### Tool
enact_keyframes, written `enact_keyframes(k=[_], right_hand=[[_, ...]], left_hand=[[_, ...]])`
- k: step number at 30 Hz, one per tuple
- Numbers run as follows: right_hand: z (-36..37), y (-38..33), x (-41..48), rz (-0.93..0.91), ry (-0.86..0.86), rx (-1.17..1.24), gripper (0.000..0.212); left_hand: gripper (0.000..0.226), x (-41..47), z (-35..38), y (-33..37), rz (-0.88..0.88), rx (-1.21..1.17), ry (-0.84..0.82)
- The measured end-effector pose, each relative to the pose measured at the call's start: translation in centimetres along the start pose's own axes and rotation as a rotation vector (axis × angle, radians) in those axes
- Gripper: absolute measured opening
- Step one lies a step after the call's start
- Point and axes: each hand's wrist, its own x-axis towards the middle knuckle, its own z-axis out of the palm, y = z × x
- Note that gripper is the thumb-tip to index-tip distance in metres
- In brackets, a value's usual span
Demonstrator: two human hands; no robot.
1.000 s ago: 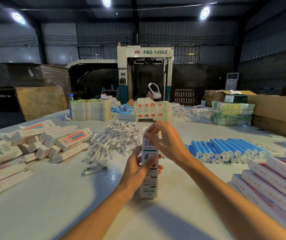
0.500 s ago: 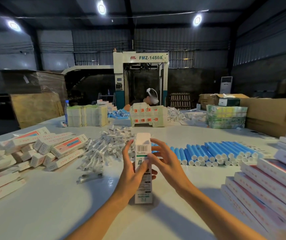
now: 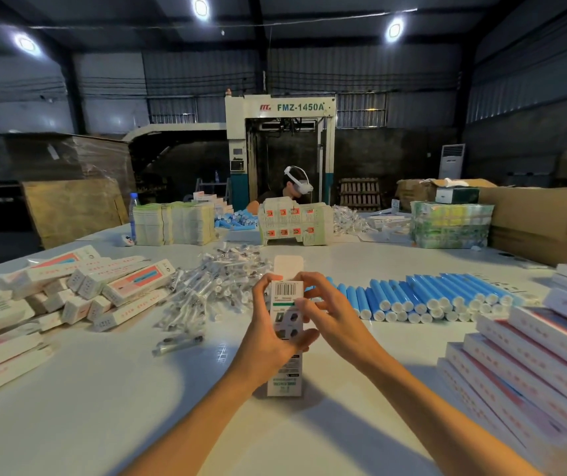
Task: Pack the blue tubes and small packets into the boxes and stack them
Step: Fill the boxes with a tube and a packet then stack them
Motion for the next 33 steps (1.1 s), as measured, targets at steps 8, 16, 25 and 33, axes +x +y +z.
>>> enact_keyframes(k=[8,16,25,33], right_hand=[[-0.5,0.1,0.3,0.020,0.127,0.190,0.019],[-1.6,-0.2,1.8,-0.115,0.051,-0.043,0.017],[-1.6,0.1,1.6,-0.165,0.053,-0.087,0.040],[-1.6,0.7,0.9,-0.166,0.135,-0.118,0.027]], left_hand=[[0.092,-0.5,-0.2,0.0,-0.056,-0.084,0.000],[0.089,-0.4,-0.3,0.1,-0.082,-0.147,-0.079],[0.088,-0.8,-0.4,0.8,-0.126,-0.102,-0.098],[0.086,-1.0,-0.5,1.1,-0.149,-0.098,-0.154]])
